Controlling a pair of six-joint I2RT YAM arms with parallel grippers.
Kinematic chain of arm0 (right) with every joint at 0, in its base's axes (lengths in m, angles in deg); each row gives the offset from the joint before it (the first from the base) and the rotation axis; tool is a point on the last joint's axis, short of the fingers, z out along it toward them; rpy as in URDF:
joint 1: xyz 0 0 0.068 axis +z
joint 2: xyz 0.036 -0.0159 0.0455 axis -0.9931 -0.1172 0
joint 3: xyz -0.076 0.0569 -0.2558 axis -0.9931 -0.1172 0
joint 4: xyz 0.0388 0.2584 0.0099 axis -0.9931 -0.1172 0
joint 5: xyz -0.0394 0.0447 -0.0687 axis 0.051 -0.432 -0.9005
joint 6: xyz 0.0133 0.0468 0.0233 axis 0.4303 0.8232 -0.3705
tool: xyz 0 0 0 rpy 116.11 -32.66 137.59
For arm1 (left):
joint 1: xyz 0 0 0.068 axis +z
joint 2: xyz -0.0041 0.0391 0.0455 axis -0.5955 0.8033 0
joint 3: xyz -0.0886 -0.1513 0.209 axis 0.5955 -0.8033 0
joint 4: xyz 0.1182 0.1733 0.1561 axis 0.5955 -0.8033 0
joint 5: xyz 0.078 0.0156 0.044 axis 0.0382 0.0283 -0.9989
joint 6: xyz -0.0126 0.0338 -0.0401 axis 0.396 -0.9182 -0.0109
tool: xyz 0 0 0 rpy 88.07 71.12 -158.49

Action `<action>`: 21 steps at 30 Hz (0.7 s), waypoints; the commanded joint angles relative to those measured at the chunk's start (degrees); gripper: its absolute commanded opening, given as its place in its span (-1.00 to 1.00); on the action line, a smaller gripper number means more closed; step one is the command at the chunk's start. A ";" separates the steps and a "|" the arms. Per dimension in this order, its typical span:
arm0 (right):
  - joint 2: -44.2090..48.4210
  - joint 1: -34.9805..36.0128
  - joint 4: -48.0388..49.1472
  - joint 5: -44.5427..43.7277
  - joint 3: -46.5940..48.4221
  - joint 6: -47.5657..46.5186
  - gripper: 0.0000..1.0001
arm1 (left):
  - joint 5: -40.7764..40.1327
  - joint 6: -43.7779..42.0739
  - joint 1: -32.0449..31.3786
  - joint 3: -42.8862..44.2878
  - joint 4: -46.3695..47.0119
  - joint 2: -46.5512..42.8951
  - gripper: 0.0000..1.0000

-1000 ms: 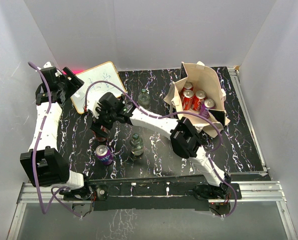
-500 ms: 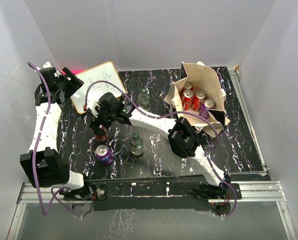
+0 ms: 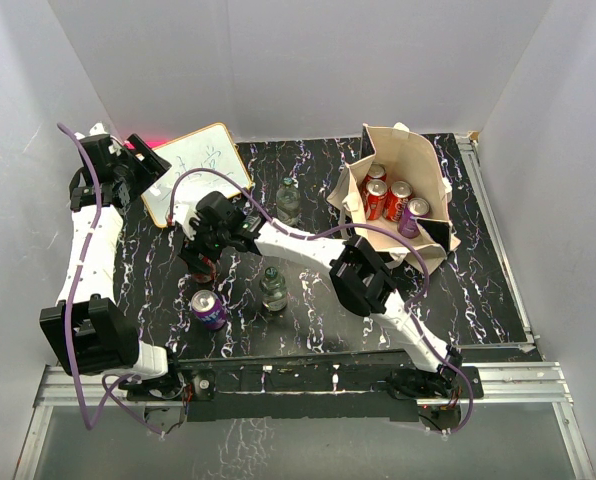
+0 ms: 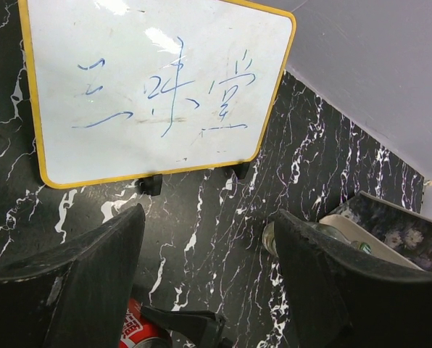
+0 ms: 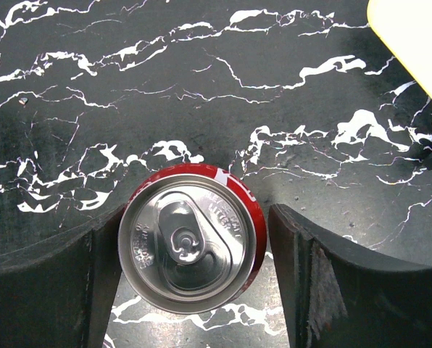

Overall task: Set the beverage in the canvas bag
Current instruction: Pick up the drink from the center of the board.

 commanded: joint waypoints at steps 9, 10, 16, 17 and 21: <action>4.53 -1.24 2.75 -2.92 3.99 0.83 -0.59 | 9.21 -0.56 0.53 -0.35 6.27 -0.53 0.38; 5.64 -1.74 2.72 -3.47 4.16 1.20 -0.70 | 9.79 -0.23 0.53 -0.29 6.85 -0.11 0.38; 14.67 -6.31 0.47 -5.82 4.21 3.00 -0.85 | 14.37 1.10 0.47 1.15 9.85 3.07 0.37; 16.06 -7.26 -0.55 -6.15 4.36 3.28 -0.84 | 15.13 1.37 0.35 1.43 10.68 3.72 0.37; 22.57 -9.79 -3.87 -10.49 3.33 0.31 -0.85 | 17.00 2.72 -0.74 2.32 13.31 5.88 0.37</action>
